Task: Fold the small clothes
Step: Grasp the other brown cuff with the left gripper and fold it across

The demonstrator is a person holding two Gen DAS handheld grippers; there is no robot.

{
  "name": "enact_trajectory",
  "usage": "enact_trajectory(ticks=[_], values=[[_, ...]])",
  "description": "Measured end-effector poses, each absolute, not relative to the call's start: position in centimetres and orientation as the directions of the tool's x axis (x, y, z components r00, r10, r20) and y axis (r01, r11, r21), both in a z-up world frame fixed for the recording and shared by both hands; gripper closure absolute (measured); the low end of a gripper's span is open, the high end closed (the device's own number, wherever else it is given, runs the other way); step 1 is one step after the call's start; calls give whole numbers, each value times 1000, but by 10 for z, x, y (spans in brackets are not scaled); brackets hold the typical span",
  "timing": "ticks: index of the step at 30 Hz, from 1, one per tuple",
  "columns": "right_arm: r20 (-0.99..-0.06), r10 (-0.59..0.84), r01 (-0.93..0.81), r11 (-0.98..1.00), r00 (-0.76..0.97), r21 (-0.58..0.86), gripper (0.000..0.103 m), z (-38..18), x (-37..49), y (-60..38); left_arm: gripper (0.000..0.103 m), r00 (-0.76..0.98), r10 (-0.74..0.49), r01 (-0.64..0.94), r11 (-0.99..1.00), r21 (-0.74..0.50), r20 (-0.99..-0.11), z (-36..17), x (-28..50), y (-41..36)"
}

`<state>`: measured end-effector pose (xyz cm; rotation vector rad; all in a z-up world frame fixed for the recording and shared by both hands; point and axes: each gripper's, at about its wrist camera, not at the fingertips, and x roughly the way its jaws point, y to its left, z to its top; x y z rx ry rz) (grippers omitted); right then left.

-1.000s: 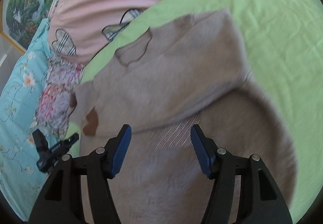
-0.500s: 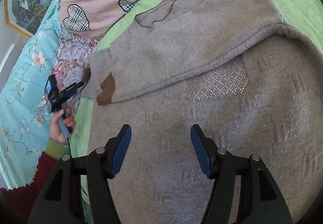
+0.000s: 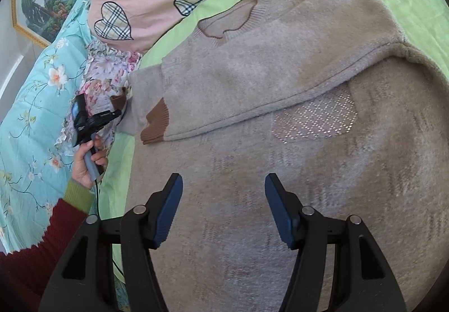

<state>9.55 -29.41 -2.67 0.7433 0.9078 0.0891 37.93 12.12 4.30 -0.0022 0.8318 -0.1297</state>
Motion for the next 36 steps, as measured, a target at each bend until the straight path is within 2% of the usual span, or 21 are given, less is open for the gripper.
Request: enact_trajectory(ticks=[7,11,15,19,25,28,33,36], values=[[-672,359,244,738,648,629,41,-26,82,-296,99,663,-375,298,926,-231,-648,82,290,40],[-666,330,266,731,670,629,41,-22,68,-308,99,599,-504,412,860,-300,-623,82,257,-35],[-660,284,306,714,696,630,41,-20,53,-328,99,517,-583,488,802,-344,-627,68,235,-104],[-648,241,337,696,722,634,41,-18,41,-348,99,436,-611,522,770,-367,-661,35,225,-163],[-647,195,370,684,737,628,41,-18,34,-366,96,330,-607,553,745,-373,-723,-11,225,-208],[-634,185,372,675,751,637,41,-15,37,-372,93,284,-611,553,734,-395,-739,-21,221,-204],[-622,175,364,679,764,638,41,-10,55,-373,77,335,-606,563,743,-363,-721,-5,203,-159],[-620,179,355,687,764,635,41,-10,72,-373,76,399,-571,531,782,-328,-717,7,203,-116]])
